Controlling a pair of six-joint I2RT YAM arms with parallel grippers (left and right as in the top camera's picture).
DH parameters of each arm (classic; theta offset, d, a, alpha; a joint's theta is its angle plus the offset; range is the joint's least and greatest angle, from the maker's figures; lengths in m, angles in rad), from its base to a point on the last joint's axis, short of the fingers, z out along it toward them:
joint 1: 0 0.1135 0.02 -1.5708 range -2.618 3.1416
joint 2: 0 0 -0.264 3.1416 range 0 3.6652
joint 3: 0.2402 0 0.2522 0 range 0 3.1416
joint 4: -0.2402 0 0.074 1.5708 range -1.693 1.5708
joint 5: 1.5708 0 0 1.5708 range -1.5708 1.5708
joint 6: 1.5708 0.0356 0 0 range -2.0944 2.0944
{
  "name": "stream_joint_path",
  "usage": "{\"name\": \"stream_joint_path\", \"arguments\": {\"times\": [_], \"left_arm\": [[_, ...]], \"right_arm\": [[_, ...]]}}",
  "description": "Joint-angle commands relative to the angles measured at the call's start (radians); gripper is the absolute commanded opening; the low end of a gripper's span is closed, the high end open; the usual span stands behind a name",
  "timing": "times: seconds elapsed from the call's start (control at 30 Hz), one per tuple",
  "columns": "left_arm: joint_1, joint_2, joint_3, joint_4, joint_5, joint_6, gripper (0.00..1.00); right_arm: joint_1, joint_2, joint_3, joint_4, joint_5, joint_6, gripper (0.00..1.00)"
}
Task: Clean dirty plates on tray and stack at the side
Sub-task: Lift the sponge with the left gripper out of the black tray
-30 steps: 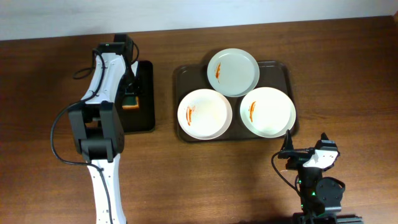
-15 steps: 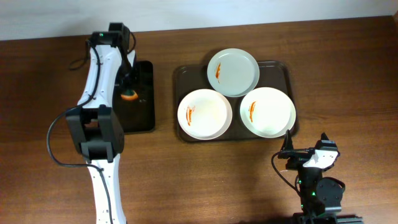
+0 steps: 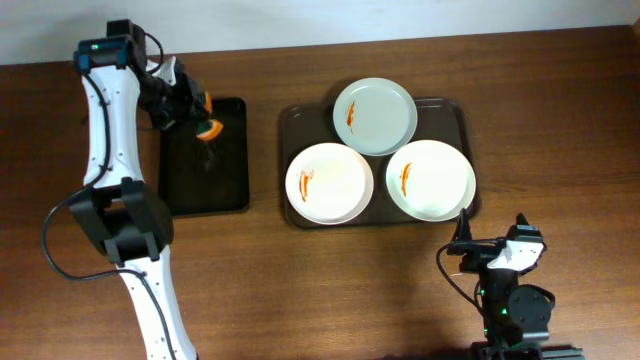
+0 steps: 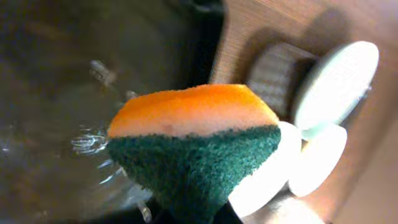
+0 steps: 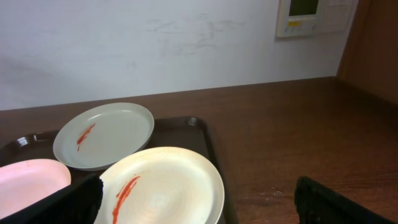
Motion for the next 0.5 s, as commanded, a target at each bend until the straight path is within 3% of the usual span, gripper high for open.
{"name": "stream_joint_path", "arguments": {"times": [0.0,0.07,0.13,0.27,0.47], "left_arm": [[0.066,0.002,-0.003,-0.024,0.34,0.022,0.0],[0.112,0.002,-0.003,-0.042,0.552,0.022,0.0],[0.142,0.002,-0.003,-0.036,0.624,0.015,0.0],[0.168,0.002,-0.003,-0.106,0.628,-0.13,0.0],[0.168,0.002,-0.003,-0.104,0.626,-0.14,0.0]], "right_arm": [[-0.006,-0.007,-0.008,-0.005,-0.002,-0.008,0.98],[-0.006,-0.007,-0.008,-0.005,-0.002,-0.008,0.98],[-0.006,-0.007,-0.008,-0.005,-0.002,-0.008,0.98],[-0.006,-0.007,-0.008,-0.005,-0.002,-0.008,0.98],[-0.006,-0.007,-0.008,-0.005,-0.002,-0.008,0.98]]}}
